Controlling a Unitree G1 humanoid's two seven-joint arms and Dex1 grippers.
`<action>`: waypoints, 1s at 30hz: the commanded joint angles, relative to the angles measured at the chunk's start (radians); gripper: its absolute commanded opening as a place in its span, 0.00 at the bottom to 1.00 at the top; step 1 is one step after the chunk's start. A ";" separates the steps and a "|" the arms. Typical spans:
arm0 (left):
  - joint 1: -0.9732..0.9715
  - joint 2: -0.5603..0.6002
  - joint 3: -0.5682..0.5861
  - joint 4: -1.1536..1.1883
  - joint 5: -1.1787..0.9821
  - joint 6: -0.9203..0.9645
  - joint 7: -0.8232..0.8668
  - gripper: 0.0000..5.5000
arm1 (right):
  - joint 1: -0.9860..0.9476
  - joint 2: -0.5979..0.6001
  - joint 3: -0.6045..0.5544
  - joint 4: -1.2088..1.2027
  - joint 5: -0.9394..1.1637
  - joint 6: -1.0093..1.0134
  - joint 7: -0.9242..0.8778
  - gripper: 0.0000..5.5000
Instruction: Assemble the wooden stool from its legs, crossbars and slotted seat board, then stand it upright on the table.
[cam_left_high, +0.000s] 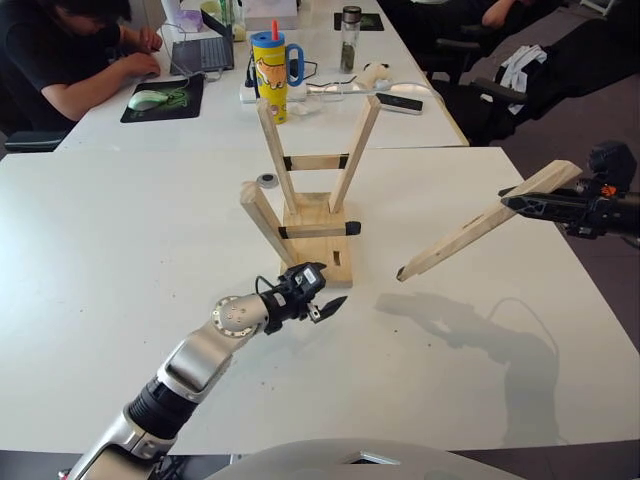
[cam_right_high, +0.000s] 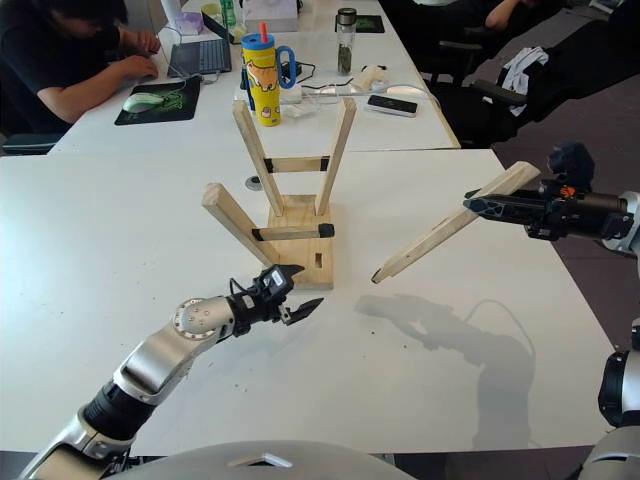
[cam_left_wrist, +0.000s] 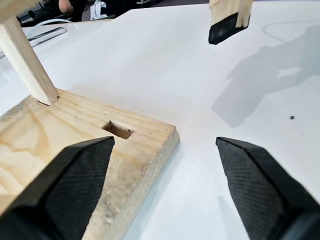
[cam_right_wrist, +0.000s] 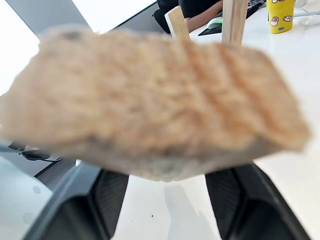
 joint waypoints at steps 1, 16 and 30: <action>-0.056 -0.053 -0.023 0.110 0.091 0.016 0.019 0.68 | -0.033 0.030 0.027 0.019 -0.002 -0.019 0.008 0.38; -0.003 0.116 0.001 0.265 0.150 0.031 -0.244 0.68 | -0.092 0.230 -0.017 -0.098 0.006 -0.097 -0.039 0.38; 0.049 0.125 0.019 0.198 0.113 0.011 -0.308 0.68 | -0.084 0.409 0.077 -0.169 -0.135 -0.290 -0.099 0.38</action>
